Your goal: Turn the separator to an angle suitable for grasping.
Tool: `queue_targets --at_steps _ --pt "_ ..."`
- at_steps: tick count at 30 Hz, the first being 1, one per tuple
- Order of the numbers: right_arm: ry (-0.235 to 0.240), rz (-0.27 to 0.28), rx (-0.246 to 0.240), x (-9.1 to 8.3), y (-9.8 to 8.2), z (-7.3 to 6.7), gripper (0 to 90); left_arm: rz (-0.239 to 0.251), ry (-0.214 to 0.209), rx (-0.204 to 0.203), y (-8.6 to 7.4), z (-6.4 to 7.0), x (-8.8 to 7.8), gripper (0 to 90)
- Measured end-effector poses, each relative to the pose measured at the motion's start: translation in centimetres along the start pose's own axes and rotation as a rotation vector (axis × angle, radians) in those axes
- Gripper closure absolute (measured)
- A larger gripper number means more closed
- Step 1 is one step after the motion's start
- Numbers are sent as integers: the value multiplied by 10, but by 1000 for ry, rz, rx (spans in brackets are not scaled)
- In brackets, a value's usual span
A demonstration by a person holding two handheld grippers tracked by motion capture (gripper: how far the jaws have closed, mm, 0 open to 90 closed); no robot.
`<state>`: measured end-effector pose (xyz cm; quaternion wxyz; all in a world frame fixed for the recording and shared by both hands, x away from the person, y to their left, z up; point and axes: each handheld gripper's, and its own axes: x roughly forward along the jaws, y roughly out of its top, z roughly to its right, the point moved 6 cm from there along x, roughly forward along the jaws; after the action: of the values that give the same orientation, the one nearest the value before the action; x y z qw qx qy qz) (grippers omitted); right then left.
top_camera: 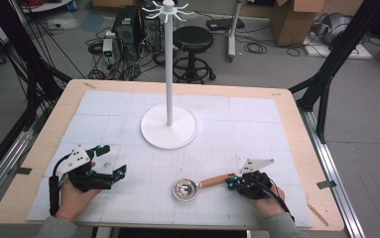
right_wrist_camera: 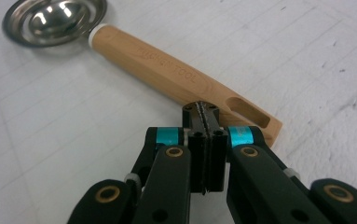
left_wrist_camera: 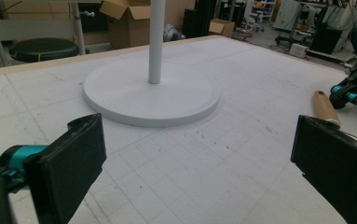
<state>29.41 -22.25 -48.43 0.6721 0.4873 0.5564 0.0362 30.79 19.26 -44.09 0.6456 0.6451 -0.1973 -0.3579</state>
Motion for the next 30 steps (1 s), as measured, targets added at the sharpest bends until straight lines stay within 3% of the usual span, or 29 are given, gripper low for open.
queue_targets --at_steps 10,14,30 --pt "-46 18 -7 17 18 12 900 -31 -1 11 -2 3 -3 37" --pt "-61 22 -4 21 22 14 900 -8 -20 -14 0 7 -3 37" --pt "-74 46 20 40 41 22 900 -9 -13 -12 0 4 -2 37"
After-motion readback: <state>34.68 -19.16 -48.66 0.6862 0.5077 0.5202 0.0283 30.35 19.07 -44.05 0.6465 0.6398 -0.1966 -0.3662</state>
